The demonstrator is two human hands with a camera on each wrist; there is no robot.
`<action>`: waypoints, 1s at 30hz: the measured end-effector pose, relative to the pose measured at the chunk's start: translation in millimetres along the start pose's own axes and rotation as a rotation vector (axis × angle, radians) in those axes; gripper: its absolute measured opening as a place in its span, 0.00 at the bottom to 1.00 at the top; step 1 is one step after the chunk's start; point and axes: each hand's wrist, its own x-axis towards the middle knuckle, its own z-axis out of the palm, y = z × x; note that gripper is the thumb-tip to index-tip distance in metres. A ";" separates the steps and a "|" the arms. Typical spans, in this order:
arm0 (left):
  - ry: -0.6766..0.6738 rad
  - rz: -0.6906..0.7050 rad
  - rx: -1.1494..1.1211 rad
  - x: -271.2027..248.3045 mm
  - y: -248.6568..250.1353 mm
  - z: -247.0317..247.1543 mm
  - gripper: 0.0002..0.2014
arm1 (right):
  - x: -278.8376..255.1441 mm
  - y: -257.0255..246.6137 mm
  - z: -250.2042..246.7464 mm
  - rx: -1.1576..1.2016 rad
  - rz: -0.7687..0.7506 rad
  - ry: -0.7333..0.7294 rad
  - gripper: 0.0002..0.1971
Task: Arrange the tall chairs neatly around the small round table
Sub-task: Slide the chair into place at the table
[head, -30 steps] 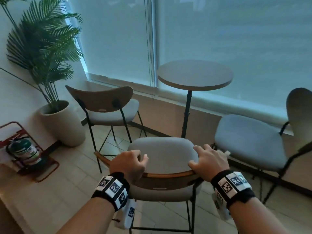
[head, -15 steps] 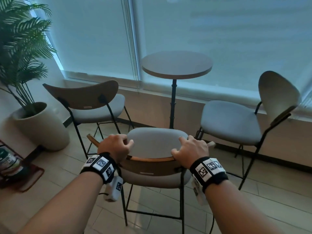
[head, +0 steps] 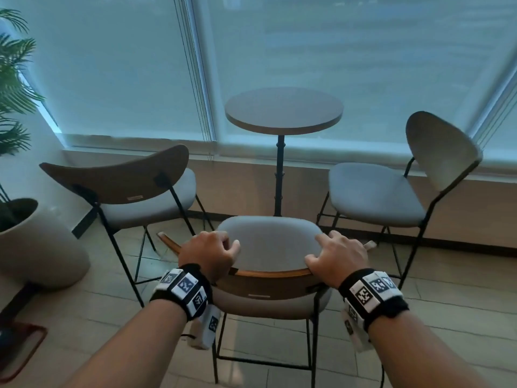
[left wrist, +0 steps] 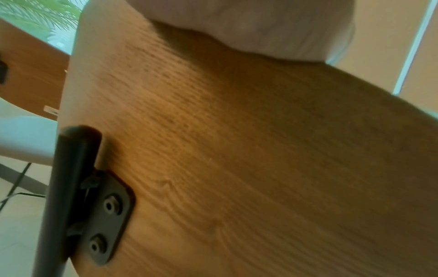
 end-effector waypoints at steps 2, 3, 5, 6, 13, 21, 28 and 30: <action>-0.008 0.027 -0.012 3.8 -6.6 -0.5 0.20 | -1.6 -6.2 1.4 -0.004 0.025 0.011 0.23; -0.012 0.037 -0.016 4.7 -9.4 -0.5 0.20 | -3.0 -9.3 2.3 -0.014 0.037 0.014 0.23; -0.011 0.049 -0.012 4.0 -11.8 -0.6 0.20 | -5.2 -13.1 4.5 -0.045 0.055 0.012 0.24; -0.010 0.057 -0.009 4.5 -13.3 -0.3 0.21 | -5.2 -15.1 4.9 -0.054 0.065 0.013 0.24; -0.018 0.062 -0.034 18.5 -32.9 -3.9 0.20 | 0.0 -38.0 9.4 -0.037 0.077 0.045 0.23; 0.020 0.066 -0.046 5.7 -43.0 -11.8 0.22 | -14.2 -52.1 11.4 -0.004 0.073 0.019 0.21; 0.042 0.074 -0.044 -3.3 -26.1 -5.1 0.26 | -27.4 -37.0 4.8 0.018 0.116 0.031 0.22; 0.049 0.066 -0.046 -5.0 -14.9 -0.7 0.26 | -27.9 -27.6 2.5 0.005 0.113 0.040 0.22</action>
